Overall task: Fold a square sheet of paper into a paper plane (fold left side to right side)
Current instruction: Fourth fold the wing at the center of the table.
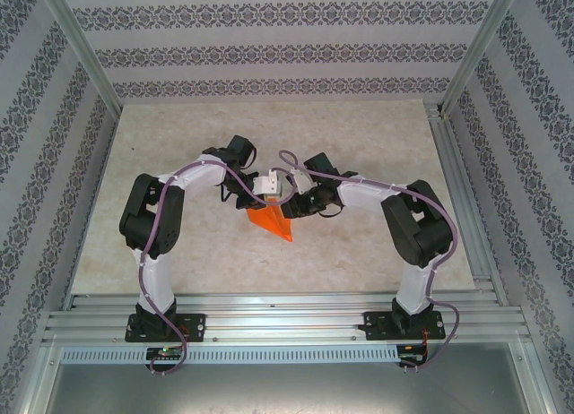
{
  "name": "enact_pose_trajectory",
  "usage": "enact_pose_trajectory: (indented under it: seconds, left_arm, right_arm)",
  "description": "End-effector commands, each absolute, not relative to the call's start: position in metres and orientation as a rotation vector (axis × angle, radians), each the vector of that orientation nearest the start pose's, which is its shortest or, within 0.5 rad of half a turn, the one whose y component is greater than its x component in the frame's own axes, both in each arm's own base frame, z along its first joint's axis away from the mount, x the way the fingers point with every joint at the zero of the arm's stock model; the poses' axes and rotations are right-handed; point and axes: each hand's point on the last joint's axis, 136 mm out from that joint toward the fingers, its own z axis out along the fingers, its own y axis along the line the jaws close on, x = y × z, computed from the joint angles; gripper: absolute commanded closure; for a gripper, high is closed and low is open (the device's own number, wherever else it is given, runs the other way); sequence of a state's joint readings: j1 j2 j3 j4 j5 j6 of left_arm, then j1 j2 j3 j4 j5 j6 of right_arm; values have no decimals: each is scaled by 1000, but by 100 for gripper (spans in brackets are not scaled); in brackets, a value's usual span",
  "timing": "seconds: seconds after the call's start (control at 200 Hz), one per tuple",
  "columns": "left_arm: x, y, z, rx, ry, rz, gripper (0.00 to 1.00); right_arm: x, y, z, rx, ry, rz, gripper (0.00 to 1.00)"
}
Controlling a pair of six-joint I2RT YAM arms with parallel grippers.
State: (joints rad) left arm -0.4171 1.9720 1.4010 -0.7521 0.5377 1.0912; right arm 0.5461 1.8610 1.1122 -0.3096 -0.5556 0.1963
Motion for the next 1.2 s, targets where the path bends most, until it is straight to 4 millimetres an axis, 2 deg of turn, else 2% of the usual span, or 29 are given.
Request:
enact_pose_trajectory:
  seconds: [0.0, 0.29, 0.47, 0.634, 0.724, 0.869, 1.039, 1.194]
  left_arm:
    - [333, -254, 60, -2452, -2391, 816, 100]
    - [333, -254, 62, -2453, -2390, 819, 100]
    - [333, -255, 64, -2452, -2391, 839, 99]
    - [332, -255, 63, -2447, -2389, 847, 99]
    - [331, -255, 62, -2443, -2387, 851, 99]
    - [333, -255, 63, -2438, -2400, 855, 99]
    - [333, -255, 64, -2430, -2411, 861, 98]
    - [337, -255, 79, -2439, -2463, 884, 90]
  right_arm:
    - [309, 310, 67, -696, 2562, 1018, 63]
    - [307, 337, 52, -730, 2585, 1035, 59]
    - [307, 341, 44, -728, 2602, 1032, 59]
    - [308, 340, 54, -665, 2529, 1145, 58]
    - [308, 334, 54, -662, 2516, 1135, 58]
    - [302, 339, 49, -687, 2526, 1154, 61]
    - [302, 340, 40, -681, 2550, 1140, 68]
    - [300, 336, 31, -689, 2583, 1110, 75]
